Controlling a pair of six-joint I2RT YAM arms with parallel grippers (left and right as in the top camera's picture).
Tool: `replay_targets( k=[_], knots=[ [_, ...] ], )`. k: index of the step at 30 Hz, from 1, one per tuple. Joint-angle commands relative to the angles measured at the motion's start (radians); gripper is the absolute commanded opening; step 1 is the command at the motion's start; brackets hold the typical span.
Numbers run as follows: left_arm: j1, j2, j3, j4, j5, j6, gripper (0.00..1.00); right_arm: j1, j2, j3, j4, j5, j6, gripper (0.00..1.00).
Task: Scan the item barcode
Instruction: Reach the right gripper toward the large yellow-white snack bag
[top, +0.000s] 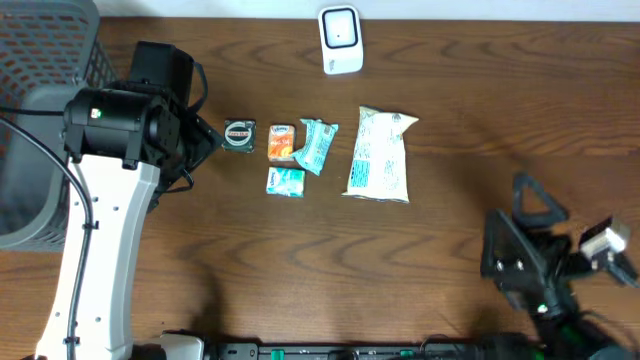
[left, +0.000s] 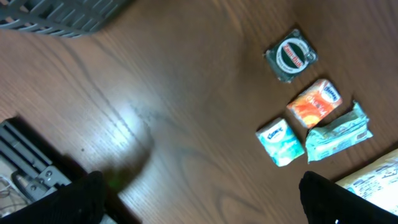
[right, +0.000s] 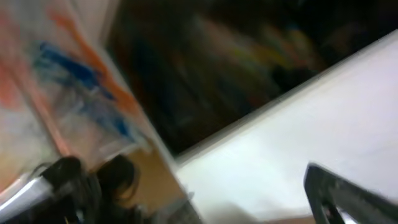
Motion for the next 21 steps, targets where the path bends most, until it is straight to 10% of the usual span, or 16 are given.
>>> replay_targets(
  k=[1,11,21],
  knots=[
    [0.005,0.002,-0.002,-0.006,-0.006,-0.009,0.98,0.008,0.194,0.252,-0.216,-0.101,-0.365,0.99],
    [0.005,0.002,-0.002,-0.006,-0.006,-0.009,0.98,0.036,0.937,0.925,-1.069,-0.058,-0.701,0.99],
    [0.005,0.002,-0.002,-0.006,-0.006,-0.009,0.98,0.178,1.368,1.175,-1.281,-0.042,-0.74,0.99]
  ],
)
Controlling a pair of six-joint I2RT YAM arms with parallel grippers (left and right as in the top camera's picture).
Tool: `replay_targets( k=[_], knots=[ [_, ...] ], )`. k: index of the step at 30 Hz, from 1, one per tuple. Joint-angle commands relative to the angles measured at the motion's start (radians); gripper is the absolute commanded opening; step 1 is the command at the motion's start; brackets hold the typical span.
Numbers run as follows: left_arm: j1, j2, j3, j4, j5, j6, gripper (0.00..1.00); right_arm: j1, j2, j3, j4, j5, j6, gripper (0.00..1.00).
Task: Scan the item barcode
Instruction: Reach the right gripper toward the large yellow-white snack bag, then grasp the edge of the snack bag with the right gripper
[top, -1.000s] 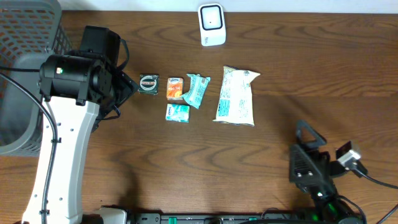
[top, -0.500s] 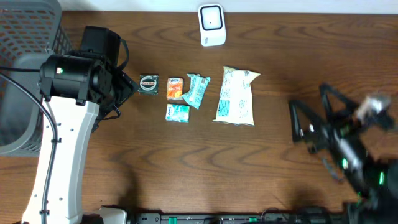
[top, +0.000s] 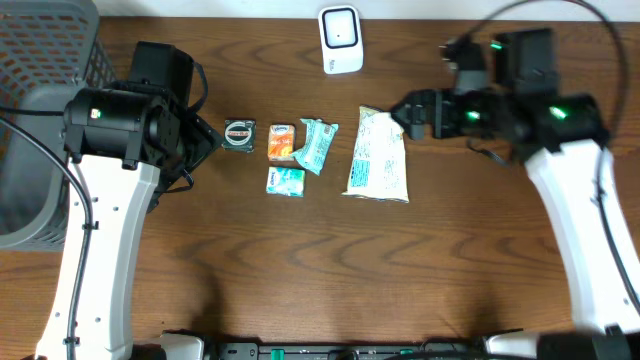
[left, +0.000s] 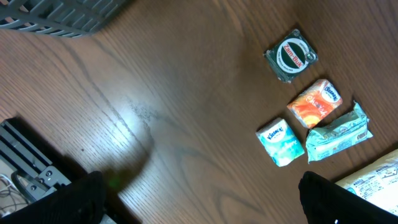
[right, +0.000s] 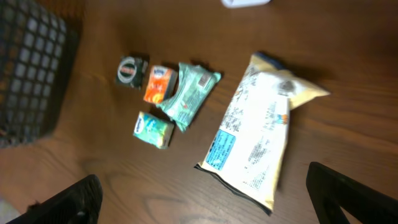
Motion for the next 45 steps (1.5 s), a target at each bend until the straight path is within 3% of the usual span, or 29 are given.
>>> replay_targets(
  k=[1,2,3,4,6,12,17,29,38,45],
  knots=[
    [0.005,0.002,-0.002,-0.006,-0.006,-0.008,0.98,0.031,0.056,0.031,-0.006,-0.027,-0.035,0.99],
    [0.005,0.002,-0.002,-0.006,-0.006,-0.008,0.98,0.035,0.075,0.031,-0.002,-0.029,-0.035,0.85],
    [0.005,0.002,-0.002,-0.006,-0.006,-0.008,0.98,0.038,0.089,0.031,0.004,-0.027,-0.036,0.46],
    [0.005,0.002,-0.002,-0.006,-0.006,-0.008,0.98,0.041,0.108,0.03,0.01,-0.016,-0.035,0.23],
    [0.005,0.002,-0.002,-0.006,-0.006,-0.008,0.98,0.045,0.145,0.029,0.01,-0.011,-0.026,0.1],
    [0.005,0.002,-0.002,-0.006,-0.006,-0.008,0.98,0.063,0.275,0.029,-0.022,0.031,0.026,0.02],
    [0.005,0.002,-0.002,-0.006,-0.006,-0.008,0.98,0.081,0.393,0.029,-0.08,0.197,0.077,0.01],
    [0.005,0.002,-0.002,-0.006,-0.006,-0.008,0.98,0.114,0.634,0.018,-0.129,0.211,0.077,0.01],
    [0.005,0.002,-0.002,-0.006,-0.006,-0.008,0.98,0.114,0.447,0.018,-0.261,0.277,0.077,0.01],
    [0.005,0.002,-0.002,-0.006,-0.006,-0.008,0.98,0.115,0.269,0.018,-0.035,0.349,0.077,0.02]
  ],
)
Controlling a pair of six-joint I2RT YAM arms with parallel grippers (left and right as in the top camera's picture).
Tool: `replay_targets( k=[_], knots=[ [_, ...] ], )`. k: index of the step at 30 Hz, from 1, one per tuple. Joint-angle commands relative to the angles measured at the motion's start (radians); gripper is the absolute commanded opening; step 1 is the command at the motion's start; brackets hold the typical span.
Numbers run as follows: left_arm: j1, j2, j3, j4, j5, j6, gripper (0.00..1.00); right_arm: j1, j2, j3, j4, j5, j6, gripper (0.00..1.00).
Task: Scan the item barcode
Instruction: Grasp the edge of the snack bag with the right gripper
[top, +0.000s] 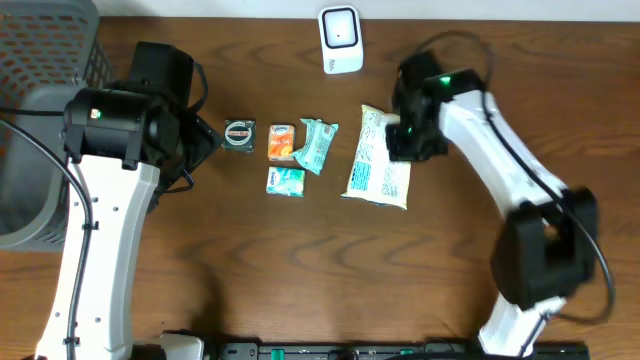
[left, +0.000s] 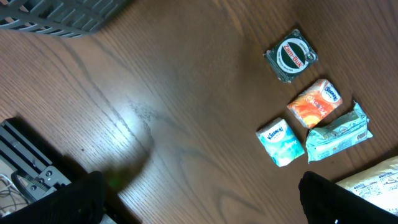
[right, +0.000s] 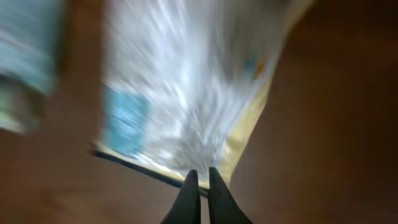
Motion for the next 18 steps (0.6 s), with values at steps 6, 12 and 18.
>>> replay_targets(
  k=[6,12,18],
  knots=[
    [0.005,0.002,-0.002,-0.006,-0.006,-0.008,0.98,0.01,-0.031,0.003,0.263,0.072,0.009,0.01],
    [0.005,0.002,-0.002,-0.006,-0.006,-0.008,0.98,0.01,0.093,0.003,0.327,0.122,0.011,0.01],
    [0.005,0.002,-0.002,-0.006,-0.006,-0.008,0.98,0.007,0.235,0.003,0.388,0.145,0.072,0.02]
  ],
)
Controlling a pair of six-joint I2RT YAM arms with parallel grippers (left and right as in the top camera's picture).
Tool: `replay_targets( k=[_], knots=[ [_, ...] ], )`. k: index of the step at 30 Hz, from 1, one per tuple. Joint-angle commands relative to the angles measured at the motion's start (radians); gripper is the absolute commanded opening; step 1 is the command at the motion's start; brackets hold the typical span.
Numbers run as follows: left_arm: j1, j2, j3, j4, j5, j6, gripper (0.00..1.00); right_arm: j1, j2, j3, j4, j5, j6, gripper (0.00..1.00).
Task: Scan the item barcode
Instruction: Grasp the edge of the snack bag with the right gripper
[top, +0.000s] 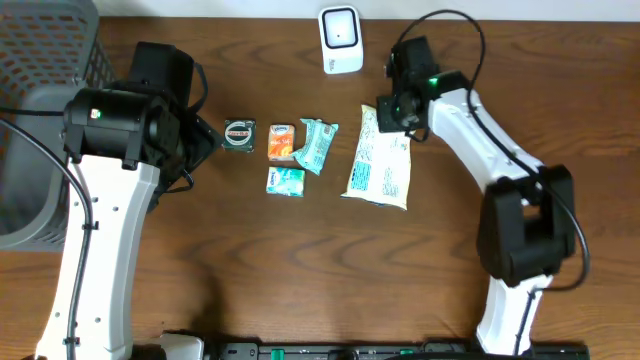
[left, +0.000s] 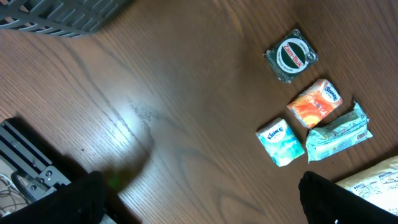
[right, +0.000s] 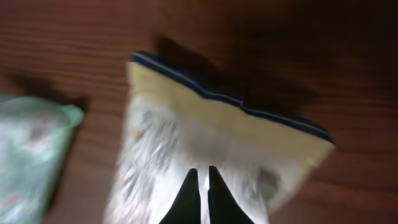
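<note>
A white snack bag (top: 378, 160) with blue print lies flat right of centre; its sealed yellow-and-blue top edge (right: 230, 115) fills the right wrist view. My right gripper (right: 200, 169) hovers low over that top end (top: 392, 112), jaws shut, nothing visibly between them. The white barcode scanner (top: 340, 40) stands at the table's far edge. My left gripper (left: 202, 202) is open at the left, away from the bag, over bare wood.
Left of the bag lie a green wrapper (top: 317, 145), an orange pack (top: 282, 143), a teal tissue pack (top: 286, 181) and a round dark tin (top: 240, 135). A grey mesh basket (top: 40, 60) stands at the far left.
My right gripper has moved from the bag's right side near its middle to its top end, nearer the scanner. It is still shut. The bag and the left arm have not moved.
My right arm was folded at the table's front right. Then it was high beside the bag, jaws open, looking down on all the items. Then it was shut and low over the bag's middle, and now over its top end. The left arm stayed put.
</note>
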Motion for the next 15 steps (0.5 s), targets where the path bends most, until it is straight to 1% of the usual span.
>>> replay_targets(
  k=[1,6,11,14,15],
  knots=[
    [0.005,0.002,-0.002,-0.006,-0.006,-0.008,0.98,0.007,0.069,-0.004,0.02,0.036,0.037,0.02],
    [0.005,0.002,-0.002,-0.006,-0.006,-0.008,0.98,0.007,0.056,0.011,-0.001,0.073,0.034,0.04],
    [0.005,0.002,-0.002,-0.006,-0.006,-0.008,0.98,0.008,-0.064,0.079,-0.114,0.055,0.034,0.09],
    [0.005,0.002,-0.002,-0.006,-0.006,-0.008,0.98,0.015,-0.144,0.086,-0.185,-0.003,0.034,0.19],
    [0.005,0.002,-0.002,-0.006,-0.006,-0.008,0.98,0.021,-0.165,0.086,-0.217,-0.024,0.034,0.21]
  ],
)
